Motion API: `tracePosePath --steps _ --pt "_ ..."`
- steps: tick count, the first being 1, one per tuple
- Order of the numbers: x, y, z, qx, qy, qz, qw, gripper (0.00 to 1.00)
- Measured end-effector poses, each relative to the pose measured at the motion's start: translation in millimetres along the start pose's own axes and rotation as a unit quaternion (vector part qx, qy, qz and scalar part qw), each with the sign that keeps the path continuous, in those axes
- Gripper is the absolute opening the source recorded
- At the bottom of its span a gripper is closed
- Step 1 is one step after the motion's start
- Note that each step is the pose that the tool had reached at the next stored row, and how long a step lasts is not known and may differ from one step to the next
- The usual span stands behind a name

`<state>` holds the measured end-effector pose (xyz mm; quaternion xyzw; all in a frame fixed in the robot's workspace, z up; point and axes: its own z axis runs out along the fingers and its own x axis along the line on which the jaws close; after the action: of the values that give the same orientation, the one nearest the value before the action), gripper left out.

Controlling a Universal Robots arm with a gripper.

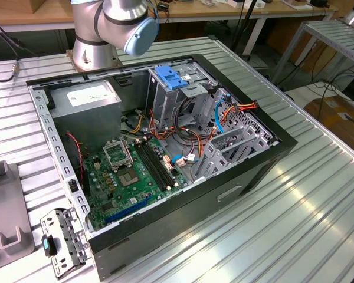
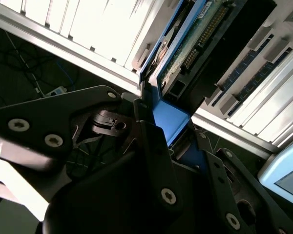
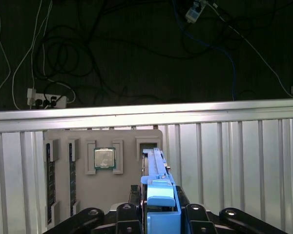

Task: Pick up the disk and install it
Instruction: 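Pick up the disk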

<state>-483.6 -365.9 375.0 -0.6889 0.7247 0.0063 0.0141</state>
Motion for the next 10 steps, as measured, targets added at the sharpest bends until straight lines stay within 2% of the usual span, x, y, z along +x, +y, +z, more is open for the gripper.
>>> tracePosePath --steps 10 --pt "-0.2 0.0 -6.1 -0.0004 0.0 0.0 1.0 0.37"
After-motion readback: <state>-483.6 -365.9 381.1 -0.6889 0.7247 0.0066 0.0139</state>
